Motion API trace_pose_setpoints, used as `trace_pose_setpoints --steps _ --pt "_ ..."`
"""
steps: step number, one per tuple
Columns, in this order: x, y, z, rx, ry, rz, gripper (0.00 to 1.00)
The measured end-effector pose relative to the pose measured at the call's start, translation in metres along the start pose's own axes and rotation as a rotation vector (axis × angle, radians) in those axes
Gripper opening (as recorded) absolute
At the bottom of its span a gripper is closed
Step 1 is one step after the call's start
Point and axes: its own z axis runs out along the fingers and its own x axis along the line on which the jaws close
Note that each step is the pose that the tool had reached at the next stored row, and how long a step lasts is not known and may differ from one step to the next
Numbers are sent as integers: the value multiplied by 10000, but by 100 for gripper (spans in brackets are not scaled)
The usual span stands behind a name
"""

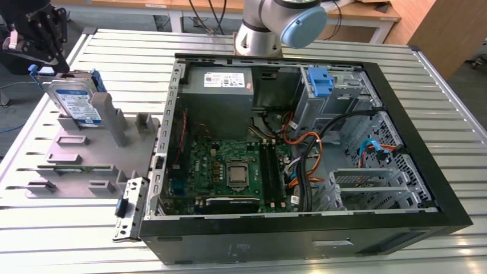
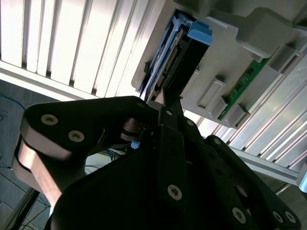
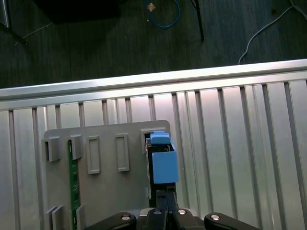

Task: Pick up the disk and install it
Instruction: 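Pick up the disk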

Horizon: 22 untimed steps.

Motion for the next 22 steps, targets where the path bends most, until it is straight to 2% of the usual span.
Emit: trace_pose_setpoints --steps 4,7,8,10,11,12,15,16,22 --pt "0 0 0 0 0 0 11" --pt "0 0 2 1 -1 0 29" --pt "0 0 1 0 0 0 29" --pt "0 0 2 0 0 0 41" --pt "0 0 2 0 0 0 41" --pt "0 0 2 0 0 0 47" --pt "0 0 2 0 0 0 52" --pt "0 0 3 0 0 0 58" --pt "0 0 7 2 -1 0 58"
